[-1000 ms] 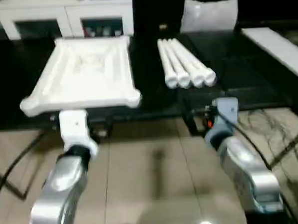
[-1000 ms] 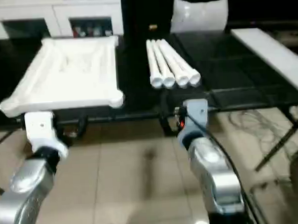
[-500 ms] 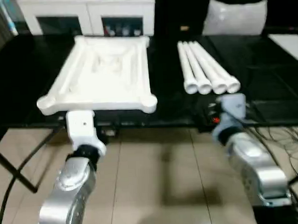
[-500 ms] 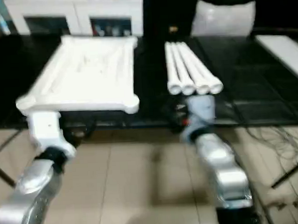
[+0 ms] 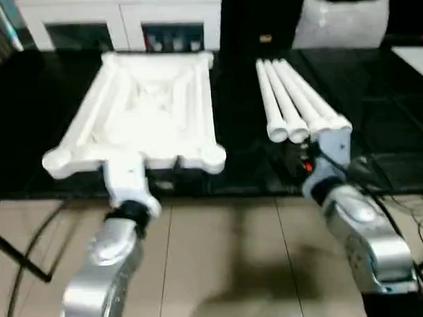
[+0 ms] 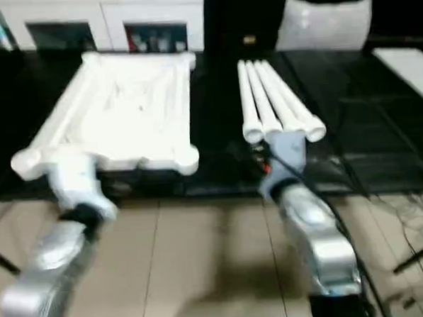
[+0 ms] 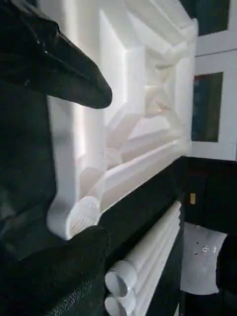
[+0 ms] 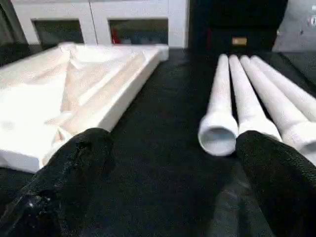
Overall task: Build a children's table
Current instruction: Move to table
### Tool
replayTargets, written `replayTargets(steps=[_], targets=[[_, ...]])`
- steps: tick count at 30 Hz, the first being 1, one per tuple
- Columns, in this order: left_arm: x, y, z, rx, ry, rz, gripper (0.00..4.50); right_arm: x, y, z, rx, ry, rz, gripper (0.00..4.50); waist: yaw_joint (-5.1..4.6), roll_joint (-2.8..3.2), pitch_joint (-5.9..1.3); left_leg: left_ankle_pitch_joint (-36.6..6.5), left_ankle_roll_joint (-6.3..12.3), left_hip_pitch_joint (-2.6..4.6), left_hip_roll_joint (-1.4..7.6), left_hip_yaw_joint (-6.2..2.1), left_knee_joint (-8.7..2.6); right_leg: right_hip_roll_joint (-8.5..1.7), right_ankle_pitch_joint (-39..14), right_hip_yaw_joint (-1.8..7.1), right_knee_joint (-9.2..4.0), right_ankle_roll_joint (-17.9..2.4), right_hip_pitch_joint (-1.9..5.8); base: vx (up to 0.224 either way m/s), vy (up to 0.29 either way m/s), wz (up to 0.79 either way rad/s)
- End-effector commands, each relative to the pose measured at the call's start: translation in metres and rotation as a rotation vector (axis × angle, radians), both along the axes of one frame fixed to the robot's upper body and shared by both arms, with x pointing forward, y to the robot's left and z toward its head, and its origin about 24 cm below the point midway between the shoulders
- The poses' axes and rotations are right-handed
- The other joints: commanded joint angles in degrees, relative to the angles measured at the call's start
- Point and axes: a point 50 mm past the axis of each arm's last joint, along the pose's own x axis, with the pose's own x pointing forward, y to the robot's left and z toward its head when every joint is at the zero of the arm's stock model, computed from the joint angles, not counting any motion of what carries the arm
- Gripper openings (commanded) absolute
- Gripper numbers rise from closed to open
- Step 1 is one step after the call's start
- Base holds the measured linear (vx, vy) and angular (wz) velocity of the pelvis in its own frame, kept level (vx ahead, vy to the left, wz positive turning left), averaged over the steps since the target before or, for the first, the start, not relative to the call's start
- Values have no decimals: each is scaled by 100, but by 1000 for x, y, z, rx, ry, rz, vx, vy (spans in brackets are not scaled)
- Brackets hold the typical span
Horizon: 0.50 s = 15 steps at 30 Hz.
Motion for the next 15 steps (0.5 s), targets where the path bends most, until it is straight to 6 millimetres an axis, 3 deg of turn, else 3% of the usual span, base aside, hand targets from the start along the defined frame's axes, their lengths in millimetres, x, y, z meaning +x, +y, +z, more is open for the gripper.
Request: replayTargets(steps=[1, 2, 3, 4, 5, 6, 7, 8, 9, 10, 11, 12, 13, 14, 15], targets=[[1, 2, 1, 14, 1, 3, 442, -1, 0, 2, -14, -12, 5, 450, -170, 205, -249, 231, -661, 408, 666, -259, -906, -145, -864, -3, -50, -501, -194, 130, 49, -53], [2, 1, 1, 16, 0, 1, 442, -1, -2, 2, -15, -17, -11, 450, -367, -48, -356, 489, 360, 759, 1006, -668, -975, -471, -435, -291, 313, -192, -481, 123, 11, -35], [2, 1, 2, 20, -2, 1, 442, -1, -3, 3, -12, -20, -14, 450, -382, 54, -313, 733, 1242, 701, 815, -505, -877, -642, 83, -352, 116, -277, -559, 123, 11, -35], [2, 1, 2, 23, -3, 0, 442, -1, -3, 4, -13, -26, -10, 450, -410, -3, -286, 859, 1537, 668, 680, -385, -767, -711, 351, -357, 22, -464, -550, 97, -2, -8], [2, 1, 2, 26, -6, 0, 442, 0, -2, 4, -20, -19, 0, 450, -338, -192, -293, 835, 1736, 110, 37, 77, -424, -854, 967, -41, -325, -1123, 75, 97, -1, 10], [2, 1, 2, 26, -7, 0, 442, 0, -2, 4, -21, -16, 0, 450, -152, -321, -412, 521, 1586, -490, -121, 57, 43, -1330, 1325, 535, -536, -1820, 823, 97, -1, 10], [2, 1, 3, 27, -7, 1, 442, 0, -1, 3, -22, -11, 3, 450, -75, -323, -429, 469, 1349, -621, -8, -23, 192, -1479, 1582, 615, -560, -2098, 921, 80, 6, 3], [3, 1, 3, 27, -8, 2, 442, 0, 0, 3, -18, -9, 8, 450, -66, -317, -360, 614, 844, -678, 27, -62, 123, -1268, 1763, 353, -525, -2305, 839, 80, 8, -2], [3, 1, 3, 27, -8, 3, 442, -1, 0, 3, -17, -9, 11, 450, -95, -197, -286, 875, 609, -629, 76, -55, -168, -992, 1298, 46, -541, -2248, 677, 80, 8, -2], [3, 1, 3, 27, -9, 3, 442, -1, 1, 3, -16, -10, 12, 450, -111, -60, -274, 995, 598, -531, 174, -63, -398, -869, 757, -135, -542, -2093, 598, 77, 12, -8], [3, 1, 3, 27, -9, 4, 442, -1, 2, 3, -14, -10, 14, 450, -233, 130, -197, 737, 752, -339, 392, -154, -730, -503, -259, -401, -439, -1549, 403, 119, 28, -1], [3, 1, 3, 26, -9, 5, 442, -1, 2, 3, -13, -10, 15, 450, -451, 188, -300, 338, 1300, 307, 811, -599, -851, -408, -487, -517, 1, -1125, -56, 119, 28, -1], [3, 1, 3, 26, -9, 5, 442, -1, 3, 3, -13, -11, 16, 450, -498, 219, -346, 440, 1716, 516, 895, -757, -839, -462, -527, -535, 140, -910, -227, 121, 29, 6], [3, 1, 3, 25, -7, 6, 442, -1, 4, 3, -12, -13, 21, 450, -530, 188, -307, 722, 2426, 547, 952, -845, -819, -537, -471, -512, 292, -457, -368, 70, 16, 4], [3, 1, 3, 26, -6, 4, 442, -1, 4, 3, -14, -13, 24, 450, -485, 112, -268, 1011, 2850, 496, 926, -777, -785, -654, -326, -427, 299, -177, -460, 70, 16, 4]])
